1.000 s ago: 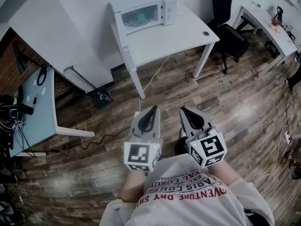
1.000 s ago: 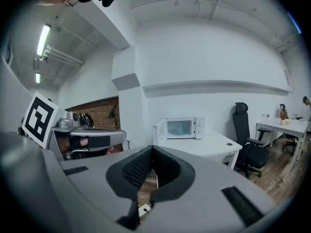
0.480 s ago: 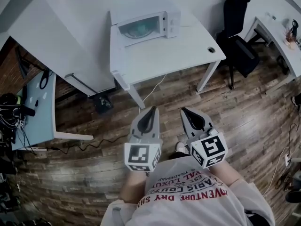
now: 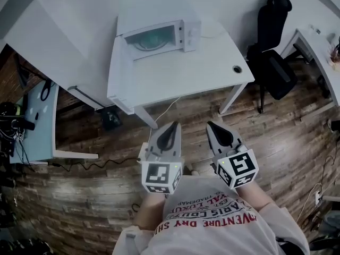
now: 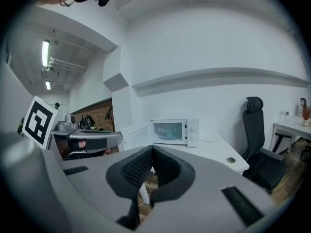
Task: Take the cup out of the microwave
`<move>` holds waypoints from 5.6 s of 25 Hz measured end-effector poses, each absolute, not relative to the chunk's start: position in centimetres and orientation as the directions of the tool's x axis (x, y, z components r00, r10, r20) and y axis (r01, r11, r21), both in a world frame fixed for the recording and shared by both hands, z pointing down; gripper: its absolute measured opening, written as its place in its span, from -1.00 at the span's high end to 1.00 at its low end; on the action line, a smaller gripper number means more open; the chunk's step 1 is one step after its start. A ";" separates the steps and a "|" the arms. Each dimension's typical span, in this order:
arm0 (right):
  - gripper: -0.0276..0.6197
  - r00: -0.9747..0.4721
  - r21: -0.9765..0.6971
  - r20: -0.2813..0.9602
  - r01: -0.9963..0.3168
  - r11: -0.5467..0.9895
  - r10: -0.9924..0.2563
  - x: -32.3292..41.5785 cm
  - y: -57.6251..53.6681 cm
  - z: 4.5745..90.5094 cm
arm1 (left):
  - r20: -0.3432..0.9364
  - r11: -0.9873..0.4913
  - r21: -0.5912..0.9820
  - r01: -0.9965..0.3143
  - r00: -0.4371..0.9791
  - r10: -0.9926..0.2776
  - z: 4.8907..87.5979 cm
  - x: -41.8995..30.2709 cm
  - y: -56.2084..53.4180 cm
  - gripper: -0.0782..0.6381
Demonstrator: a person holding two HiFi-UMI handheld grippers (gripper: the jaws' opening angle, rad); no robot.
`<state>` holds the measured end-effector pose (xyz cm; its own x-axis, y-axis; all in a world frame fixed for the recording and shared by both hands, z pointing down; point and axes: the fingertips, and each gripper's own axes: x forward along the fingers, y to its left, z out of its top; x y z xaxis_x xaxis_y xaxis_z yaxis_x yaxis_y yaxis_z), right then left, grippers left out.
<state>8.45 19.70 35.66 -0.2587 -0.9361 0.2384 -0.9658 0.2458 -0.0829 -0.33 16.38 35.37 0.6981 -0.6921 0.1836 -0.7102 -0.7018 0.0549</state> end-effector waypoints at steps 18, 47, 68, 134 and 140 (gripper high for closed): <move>0.90 -0.261 -0.088 0.295 -0.965 0.246 -0.919 14.7 2.5 38.2 | 0.231 -0.668 0.076 -0.740 0.665 -0.710 38.2 4.6 -1.9 0.76; 0.90 -0.369 -0.082 0.333 -0.928 0.363 -0.868 14.6 -22.7 39.7 | 0.243 -0.550 0.119 -0.826 0.562 -0.791 39.9 4.6 -24.7 0.76; 0.90 -0.492 -0.131 0.410 -0.865 0.484 -0.768 13.5 -31.8 45.4 | 0.328 -0.430 0.077 -0.900 0.430 -0.841 48.9 4.7 -33.2 0.73; 0.90 -0.474 -0.163 0.501 -0.873 0.459 -0.724 13.1 -29.1 48.9 | 0.361 -0.428 -0.027 -0.903 0.391 -0.847 52.0 5.9 -39.7 -0.22; 0.90 -0.453 -0.138 0.474 -0.885 0.444 -0.755 13.2 -27.6 47.6 | 0.322 -0.444 -0.032 -0.896 0.411 -0.853 50.1 5.5 -35.1 -0.21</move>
<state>13.24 -27.61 47.59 -0.4526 -0.7550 0.4745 -0.8853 0.4442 -0.1376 5.51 -35.14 50.13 0.4109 -0.8531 0.3215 -0.8956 -0.4436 -0.0323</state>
